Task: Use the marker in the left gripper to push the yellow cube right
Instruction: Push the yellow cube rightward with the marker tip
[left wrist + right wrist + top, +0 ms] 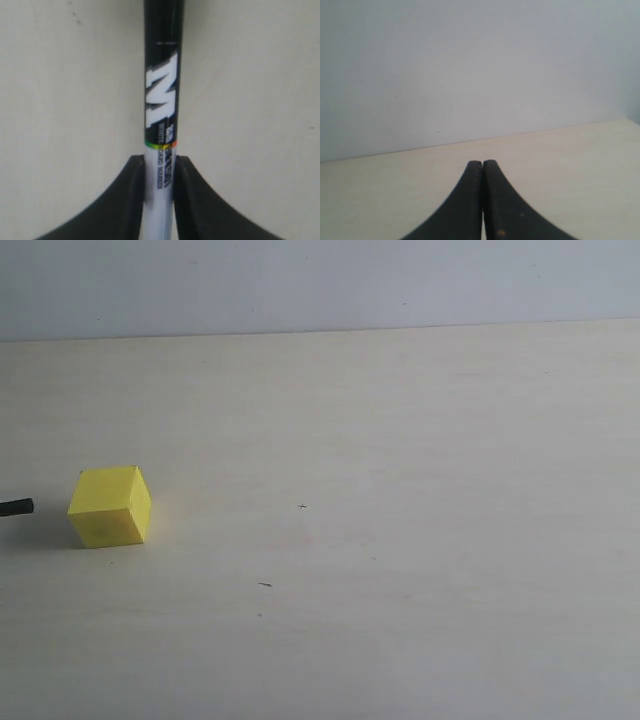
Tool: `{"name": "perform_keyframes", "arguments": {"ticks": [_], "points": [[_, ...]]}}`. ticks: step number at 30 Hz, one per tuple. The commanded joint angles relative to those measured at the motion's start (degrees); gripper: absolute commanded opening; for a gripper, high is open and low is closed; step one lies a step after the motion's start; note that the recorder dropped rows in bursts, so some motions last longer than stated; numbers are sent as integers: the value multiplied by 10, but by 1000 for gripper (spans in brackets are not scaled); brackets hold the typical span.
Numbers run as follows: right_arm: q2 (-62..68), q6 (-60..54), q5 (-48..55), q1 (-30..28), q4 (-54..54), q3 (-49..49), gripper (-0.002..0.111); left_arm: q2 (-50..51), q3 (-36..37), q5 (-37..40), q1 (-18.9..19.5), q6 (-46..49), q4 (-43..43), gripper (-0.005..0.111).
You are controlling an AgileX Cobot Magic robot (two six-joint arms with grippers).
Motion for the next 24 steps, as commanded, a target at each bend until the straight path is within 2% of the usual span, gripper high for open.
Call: {"name": "perform_keyframes", "arguments": {"ticks": [1,5,13,16,21,24], "points": [[-4,1,-3,-3,2,3,0,23,2,-48,1,67,-3,0],[-4,1,-3,-3,2,3,0,38,1,-54,8,124,-54,0],[-4,1,-3,-3,2,3,0,44,1,-74,7,123,-57,0],[-4,1,-3,-3,2,3,0,44,1,-77,-15,124,-76,0],[-4,1,-3,-3,2,3,0,44,-4,-83,-83,107,-84,0],[-4,1,-3,-3,2,3,0,44,-16,-70,-91,76,-84,0]]}}
